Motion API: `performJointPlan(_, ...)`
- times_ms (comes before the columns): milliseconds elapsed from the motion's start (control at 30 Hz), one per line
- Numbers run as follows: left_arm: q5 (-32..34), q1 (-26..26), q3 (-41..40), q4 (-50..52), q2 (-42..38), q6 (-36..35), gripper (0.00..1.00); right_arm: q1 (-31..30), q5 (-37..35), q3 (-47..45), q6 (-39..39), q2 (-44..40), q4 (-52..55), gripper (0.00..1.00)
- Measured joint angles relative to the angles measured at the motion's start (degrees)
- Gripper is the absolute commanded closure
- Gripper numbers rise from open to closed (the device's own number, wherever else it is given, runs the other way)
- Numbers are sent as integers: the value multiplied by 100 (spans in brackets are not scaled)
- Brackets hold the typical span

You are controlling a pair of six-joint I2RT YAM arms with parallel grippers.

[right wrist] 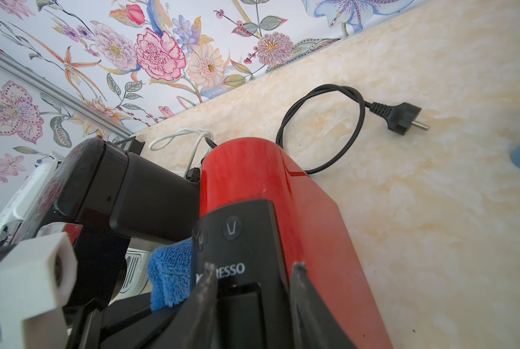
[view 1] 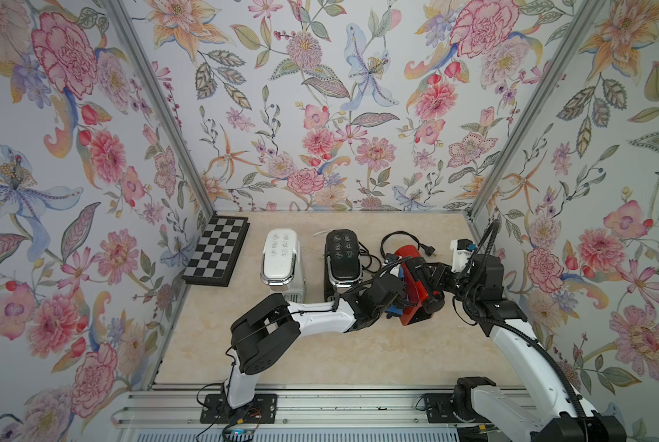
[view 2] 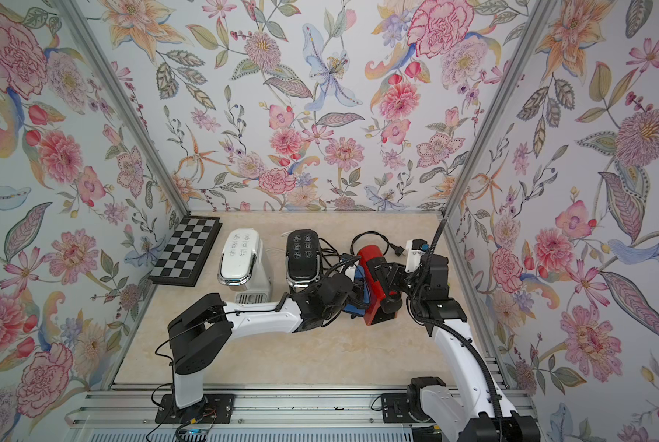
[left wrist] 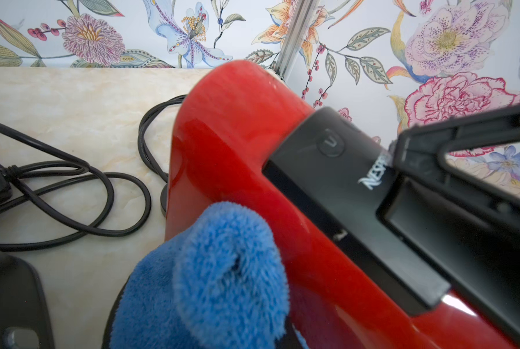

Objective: Wipe the surface of a coffee machine
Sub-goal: Wipe the dirt from the surface of the coffee machine.

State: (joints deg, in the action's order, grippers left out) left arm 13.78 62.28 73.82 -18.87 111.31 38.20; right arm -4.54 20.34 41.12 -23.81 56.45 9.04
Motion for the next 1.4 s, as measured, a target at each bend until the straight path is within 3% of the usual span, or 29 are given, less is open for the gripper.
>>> performJointPlan(500,-44,-37,92,181,7,-114,100,0,0,0,0,-26,50,57)
performJointPlan(967,-352,-11,-699,-520,13,173,100,-17,-24,0,0,-66,96,57)
performJointPlan(1400,-562,503,-892,-645,-201,367,100,-26,-44,4,0,-96,140,57)
